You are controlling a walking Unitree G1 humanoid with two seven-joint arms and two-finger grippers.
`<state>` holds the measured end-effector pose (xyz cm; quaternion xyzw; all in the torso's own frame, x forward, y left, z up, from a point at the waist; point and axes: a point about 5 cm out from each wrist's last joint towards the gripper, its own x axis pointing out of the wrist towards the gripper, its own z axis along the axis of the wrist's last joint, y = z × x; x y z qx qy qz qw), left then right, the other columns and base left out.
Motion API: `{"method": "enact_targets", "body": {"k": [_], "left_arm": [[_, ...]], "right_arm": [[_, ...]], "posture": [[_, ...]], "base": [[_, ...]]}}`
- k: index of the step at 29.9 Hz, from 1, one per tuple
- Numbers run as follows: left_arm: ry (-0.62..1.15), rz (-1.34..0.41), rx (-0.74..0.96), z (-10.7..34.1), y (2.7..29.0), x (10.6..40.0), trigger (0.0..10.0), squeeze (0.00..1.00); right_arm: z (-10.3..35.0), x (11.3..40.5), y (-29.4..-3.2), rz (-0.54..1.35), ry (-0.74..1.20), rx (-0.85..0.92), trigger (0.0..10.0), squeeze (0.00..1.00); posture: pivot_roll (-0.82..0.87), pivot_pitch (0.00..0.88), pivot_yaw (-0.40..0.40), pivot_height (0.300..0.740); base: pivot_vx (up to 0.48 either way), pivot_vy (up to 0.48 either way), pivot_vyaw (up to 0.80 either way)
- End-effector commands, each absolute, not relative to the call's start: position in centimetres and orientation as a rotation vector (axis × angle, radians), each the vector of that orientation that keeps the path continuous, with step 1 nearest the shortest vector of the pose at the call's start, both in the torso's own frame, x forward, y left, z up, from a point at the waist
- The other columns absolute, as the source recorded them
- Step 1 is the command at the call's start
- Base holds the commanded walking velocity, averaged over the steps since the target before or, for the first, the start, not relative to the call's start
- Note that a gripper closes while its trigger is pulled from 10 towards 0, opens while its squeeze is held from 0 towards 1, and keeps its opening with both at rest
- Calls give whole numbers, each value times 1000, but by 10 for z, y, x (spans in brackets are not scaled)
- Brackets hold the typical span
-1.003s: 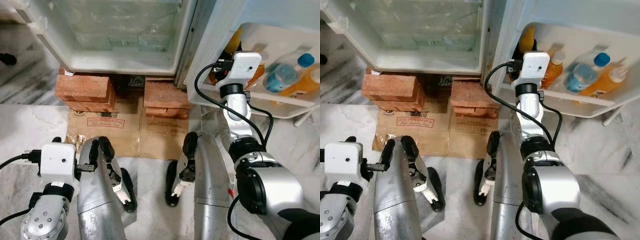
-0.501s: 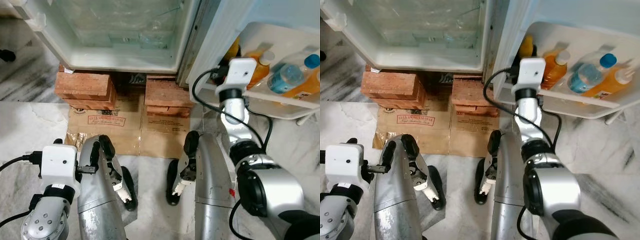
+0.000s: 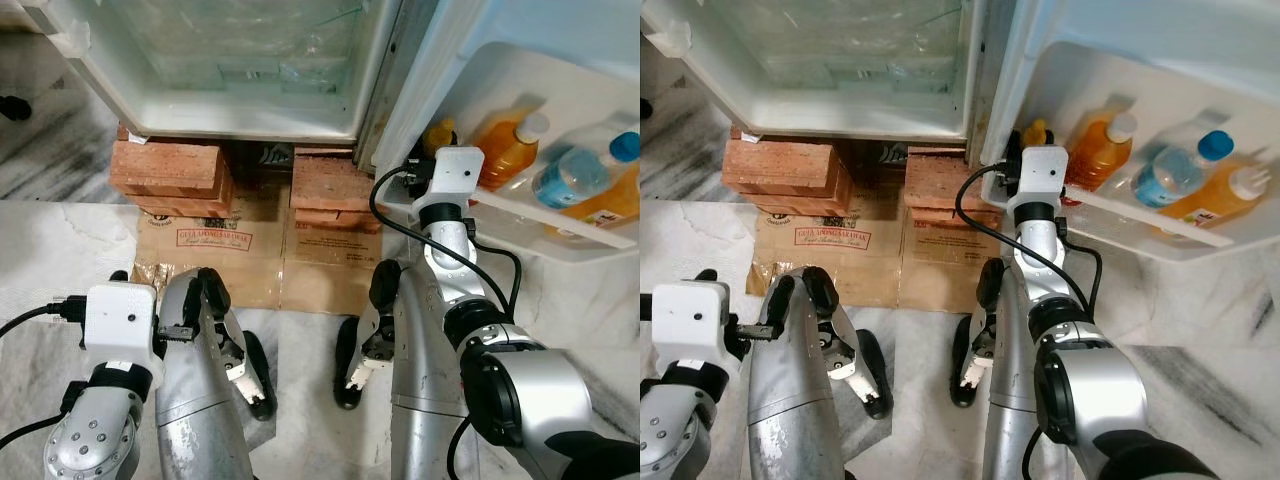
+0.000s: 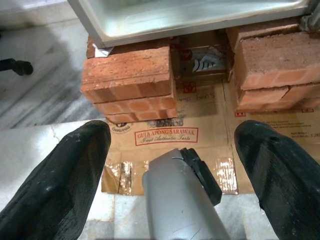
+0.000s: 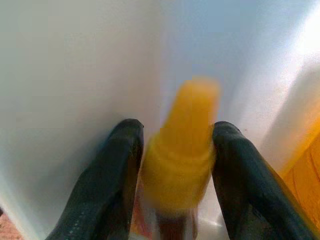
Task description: Restocking fridge
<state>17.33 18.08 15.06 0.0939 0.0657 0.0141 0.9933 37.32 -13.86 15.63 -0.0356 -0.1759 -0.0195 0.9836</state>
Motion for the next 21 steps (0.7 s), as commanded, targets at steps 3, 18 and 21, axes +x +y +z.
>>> {"method": "enact_targets", "body": {"k": [3,18,21], "left_arm": [[172,34,187,144,182,170,10000,0],[165,37,183,141,182,178,10000,0],[156,37,177,139,181,184,10000,0]], "right_arm": [[136,368,-143,-54,-262,-70,10000,1000],[165,376,-143,16,-373,-41,10000,1000],[170,378,-146,57,-383,-16,10000,1000]], "posture": [[326,480,-11,463],[276,449,-27,463],[256,431,-38,463]], "base": [[0,0,0],[0,0,0],[0,0,0]]}}
